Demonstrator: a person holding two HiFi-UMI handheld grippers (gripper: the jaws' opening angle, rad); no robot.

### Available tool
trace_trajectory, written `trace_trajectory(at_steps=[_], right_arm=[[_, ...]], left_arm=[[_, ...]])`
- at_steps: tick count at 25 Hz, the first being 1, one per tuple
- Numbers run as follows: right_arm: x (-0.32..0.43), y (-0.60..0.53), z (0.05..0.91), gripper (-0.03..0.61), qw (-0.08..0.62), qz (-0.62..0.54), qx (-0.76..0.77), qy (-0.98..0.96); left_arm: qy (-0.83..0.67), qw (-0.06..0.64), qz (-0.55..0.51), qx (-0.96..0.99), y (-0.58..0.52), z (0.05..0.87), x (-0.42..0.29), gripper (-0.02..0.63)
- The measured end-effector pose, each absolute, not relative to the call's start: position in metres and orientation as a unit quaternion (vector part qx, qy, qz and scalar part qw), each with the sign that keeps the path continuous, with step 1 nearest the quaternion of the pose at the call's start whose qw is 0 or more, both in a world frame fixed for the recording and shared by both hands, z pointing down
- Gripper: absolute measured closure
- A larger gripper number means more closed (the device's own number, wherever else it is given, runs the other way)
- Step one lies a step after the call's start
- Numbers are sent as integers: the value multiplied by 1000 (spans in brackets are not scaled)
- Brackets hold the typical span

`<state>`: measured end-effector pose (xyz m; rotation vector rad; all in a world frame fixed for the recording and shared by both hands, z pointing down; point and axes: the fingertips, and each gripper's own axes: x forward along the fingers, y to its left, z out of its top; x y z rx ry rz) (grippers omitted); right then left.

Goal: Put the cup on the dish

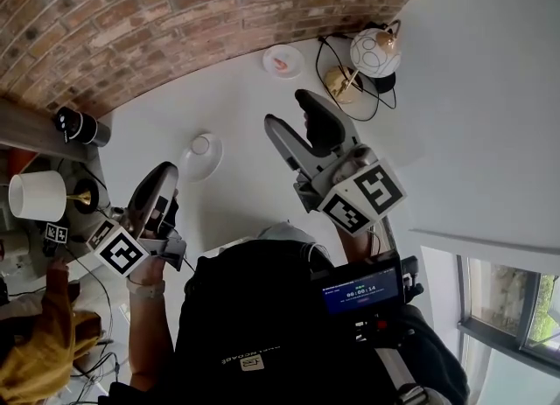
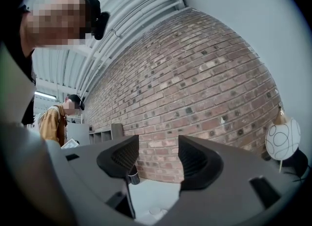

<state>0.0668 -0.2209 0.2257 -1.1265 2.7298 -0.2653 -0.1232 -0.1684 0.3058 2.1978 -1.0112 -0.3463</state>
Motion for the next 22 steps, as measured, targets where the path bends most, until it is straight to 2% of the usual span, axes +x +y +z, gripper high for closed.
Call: trace_trajectory(at_steps=[6,8,22], right_arm=[[68,-218,228,465,103,-94,-380,915],[69,-219,229,489,107,-98,-379,914],[65,-219,234,502,107,-111,-363,919]], left_arm=[[-387,344,-134,845,-168,308,-122,552],[-386,345,-135,845,-169,307,-120,552],[-390,347,-133,842,-167,308,-118,552]])
